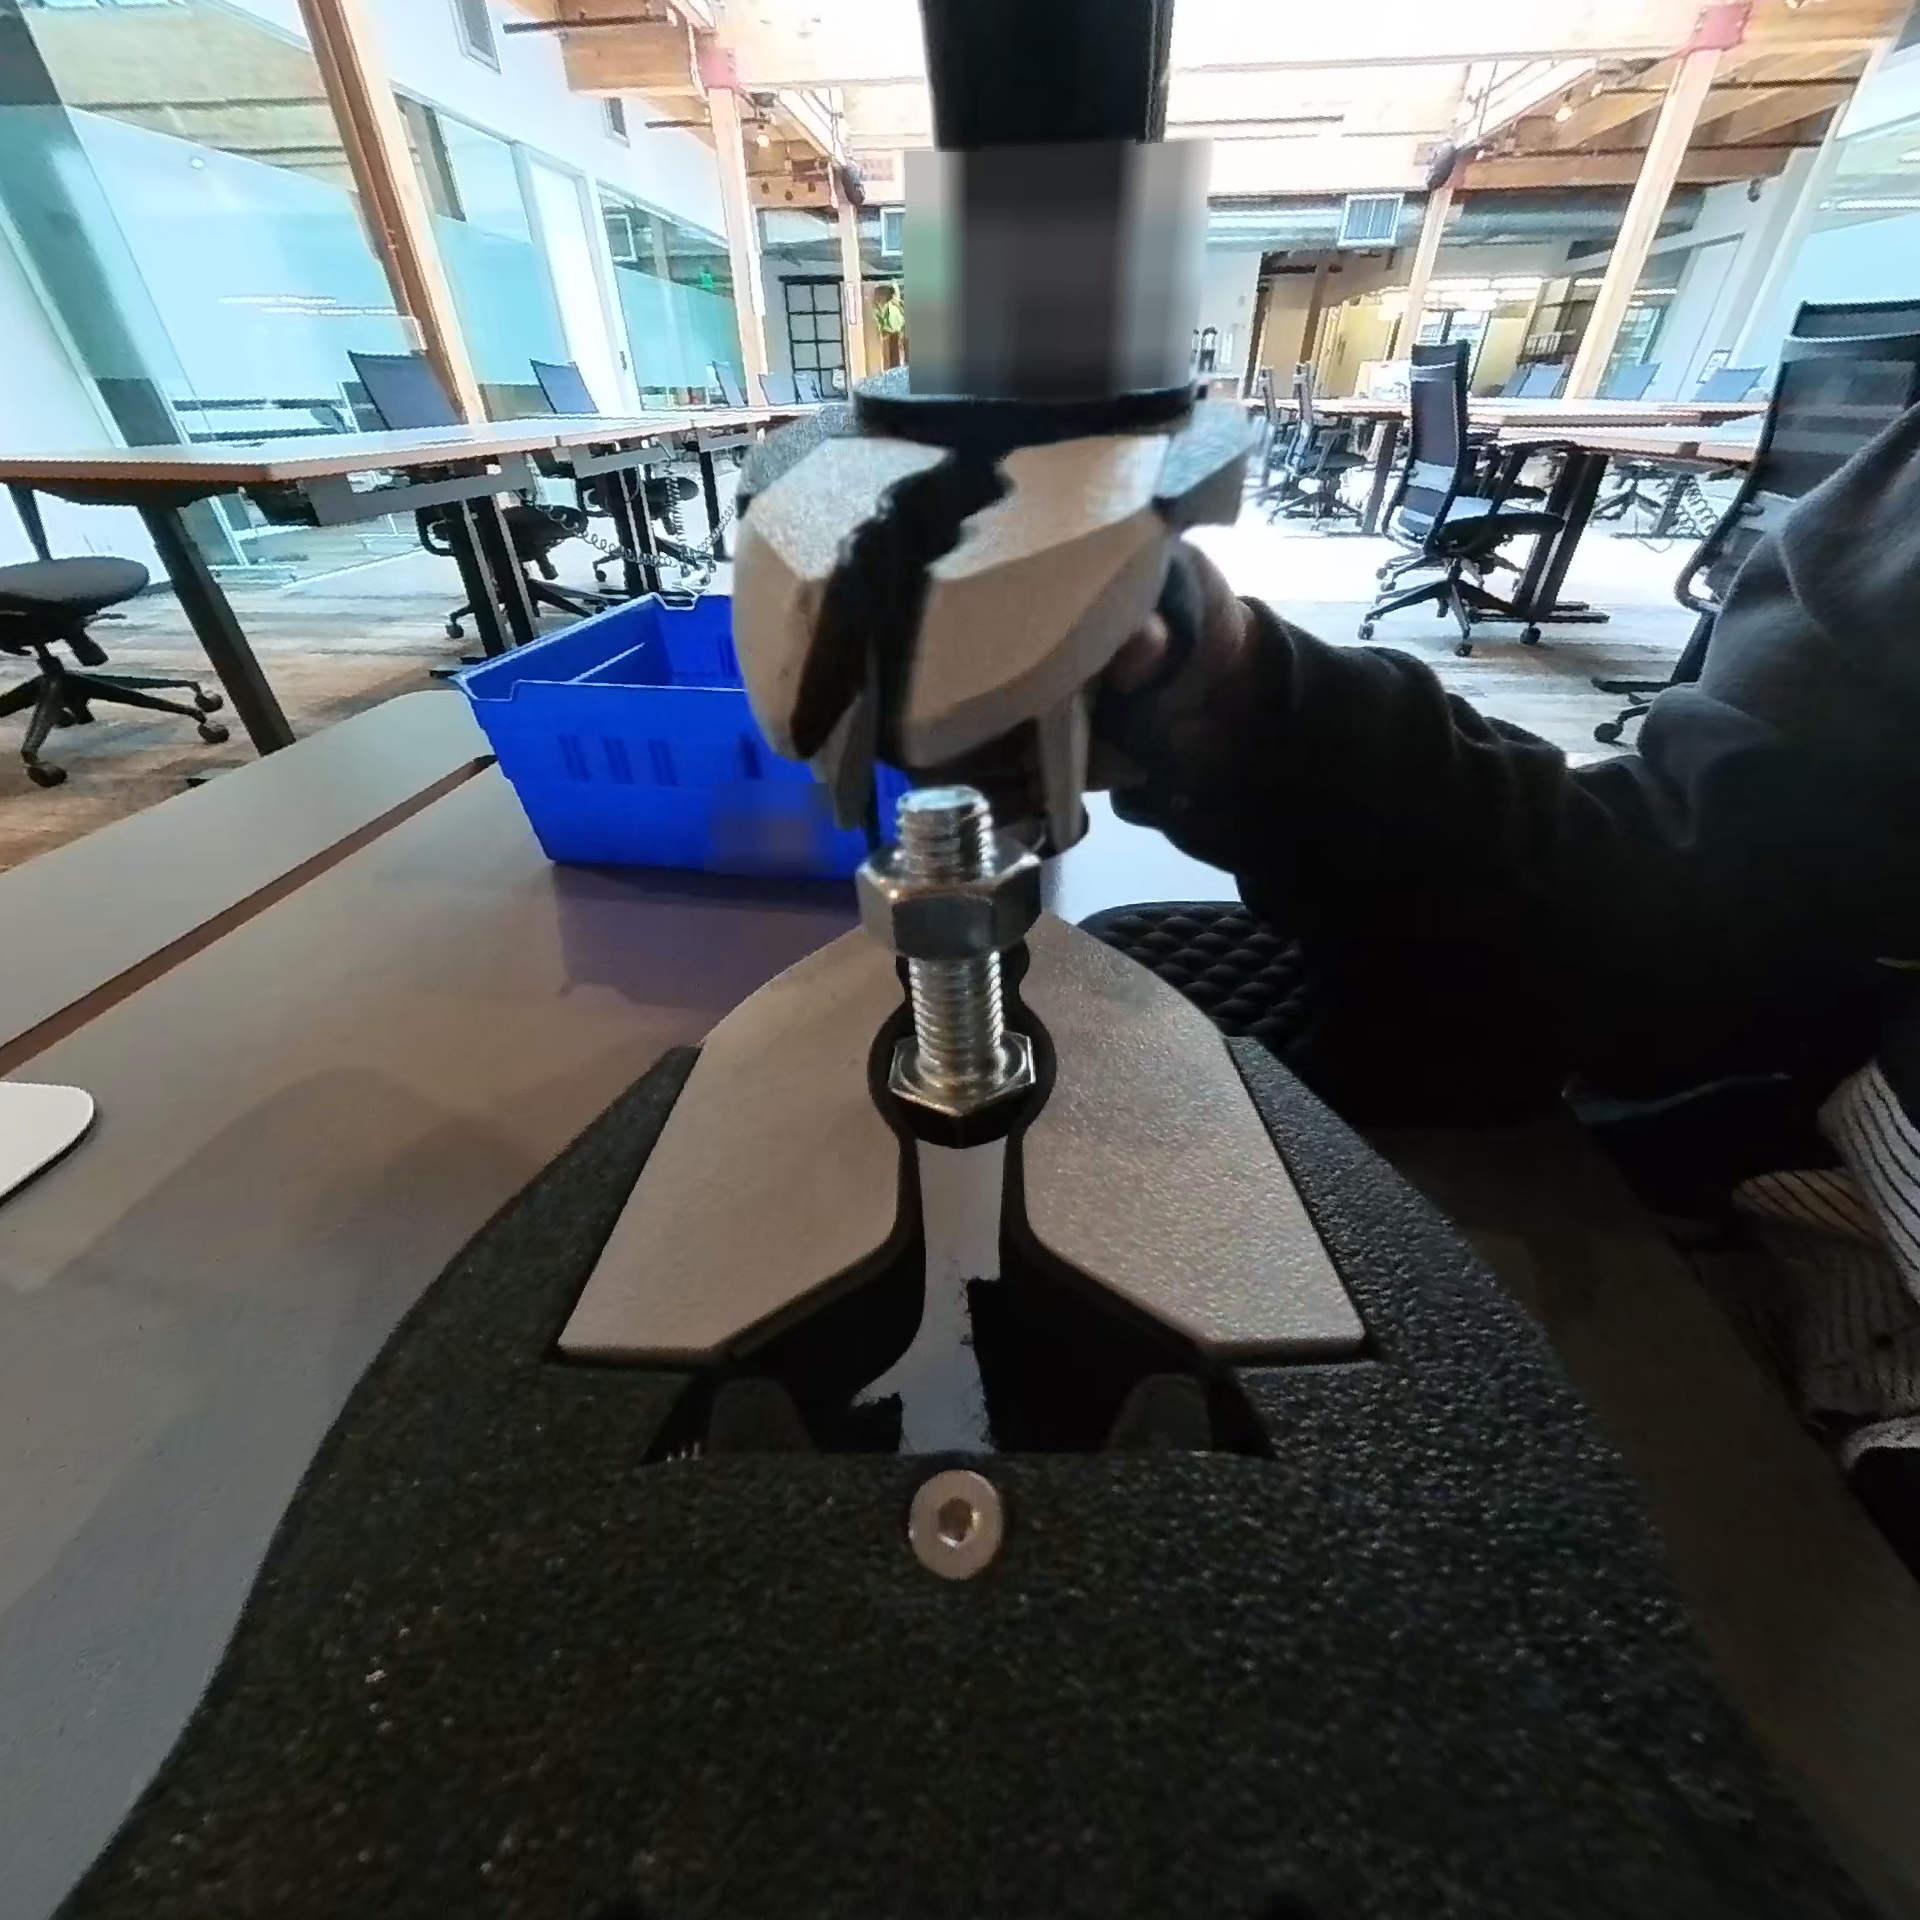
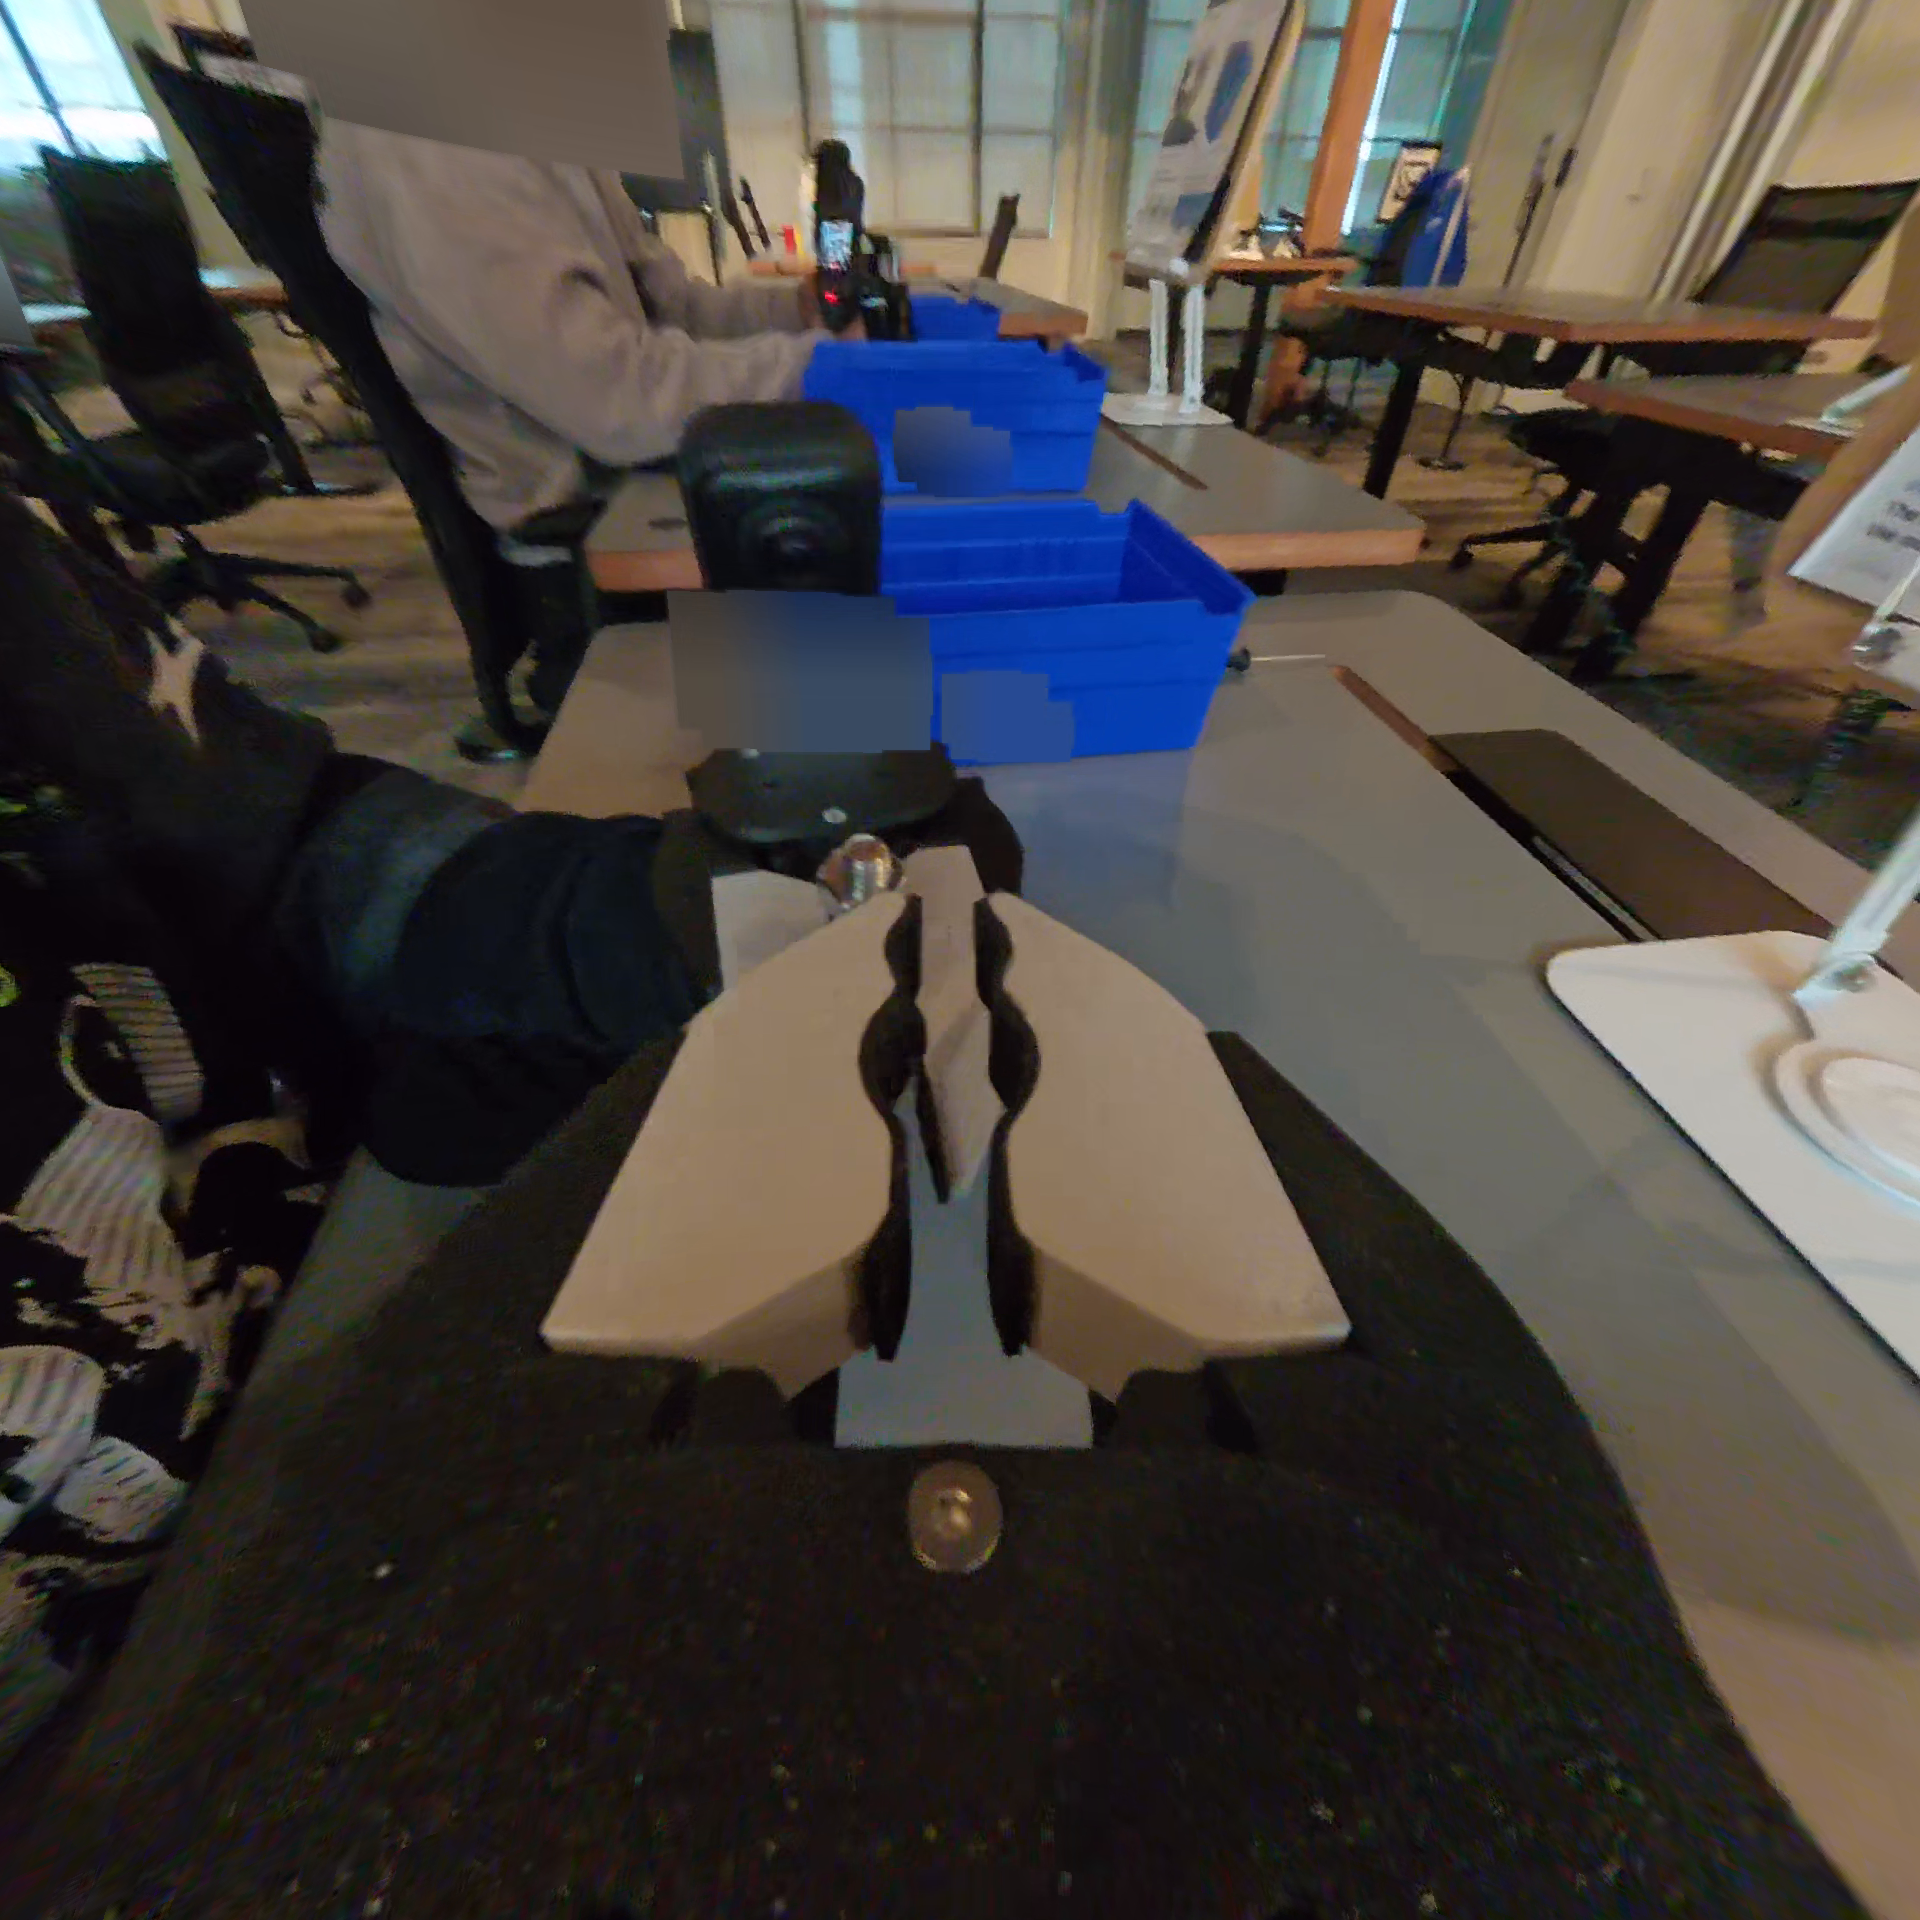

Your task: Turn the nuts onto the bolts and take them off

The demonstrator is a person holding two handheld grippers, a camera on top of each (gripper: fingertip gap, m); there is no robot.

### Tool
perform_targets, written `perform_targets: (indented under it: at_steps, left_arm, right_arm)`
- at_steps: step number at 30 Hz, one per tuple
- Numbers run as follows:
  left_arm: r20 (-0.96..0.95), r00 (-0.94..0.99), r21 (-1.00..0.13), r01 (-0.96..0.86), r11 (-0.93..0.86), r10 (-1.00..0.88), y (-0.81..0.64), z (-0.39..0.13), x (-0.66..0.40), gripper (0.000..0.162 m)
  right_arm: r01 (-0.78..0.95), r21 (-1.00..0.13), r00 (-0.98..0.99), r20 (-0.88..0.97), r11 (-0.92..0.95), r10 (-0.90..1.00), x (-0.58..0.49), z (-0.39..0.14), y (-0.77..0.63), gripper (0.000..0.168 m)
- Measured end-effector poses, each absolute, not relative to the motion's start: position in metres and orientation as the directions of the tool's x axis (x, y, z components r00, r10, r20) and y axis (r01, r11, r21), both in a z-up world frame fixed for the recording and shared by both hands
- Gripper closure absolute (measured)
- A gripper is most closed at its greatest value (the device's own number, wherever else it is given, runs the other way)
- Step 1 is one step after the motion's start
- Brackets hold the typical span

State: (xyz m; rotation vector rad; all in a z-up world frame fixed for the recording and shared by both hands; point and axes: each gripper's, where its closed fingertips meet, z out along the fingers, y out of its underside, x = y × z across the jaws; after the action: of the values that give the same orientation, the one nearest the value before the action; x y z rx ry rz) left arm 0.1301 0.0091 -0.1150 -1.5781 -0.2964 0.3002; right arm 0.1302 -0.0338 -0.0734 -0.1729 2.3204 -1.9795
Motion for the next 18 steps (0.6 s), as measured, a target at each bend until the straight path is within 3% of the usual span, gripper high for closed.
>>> perform_targets:
  at_steps: [3,6,11,12,15,18]
  left_arm:
    - [-0.013,0.929,-0.999,0.0,-0.035,0.37,0.01,-0.116,0.13,0.15]
    - [-0.014,0.93,-0.999,0.001,-0.038,0.368,0.01,-0.116,0.131,0.154]
    - [-0.018,0.931,-0.999,-0.003,-0.042,0.365,0.011,-0.117,0.131,0.149]
    - [-0.014,0.931,-0.999,-0.001,-0.037,0.366,0.011,-0.116,0.131,0.154]
    - [-0.008,0.932,-1.0,-0.002,-0.016,0.363,0.009,-0.112,0.132,0.15]
    - [-0.01,0.932,-1.0,-0.001,-0.025,0.362,0.01,-0.114,0.132,0.15]
  right_arm:
    - [-0.053,-0.982,-0.984,0.02,0.181,-0.178,0.142,-0.078,-0.043,0.14]
    - [-0.05,-0.981,-0.981,0.013,0.19,-0.193,0.148,-0.082,-0.051,0.137]
    - [-0.045,-0.977,-0.983,0.006,0.21,-0.183,0.145,-0.085,-0.05,0.139]
    - [-0.048,-0.976,-0.983,0.007,0.215,-0.185,0.144,-0.085,-0.046,0.14]
    - [-0.038,-0.979,-0.995,0.019,0.201,-0.1,0.125,-0.08,-0.035,0.159]
    - [-0.025,-0.984,-0.991,0.0,0.177,-0.136,0.131,-0.076,-0.034,0.157]
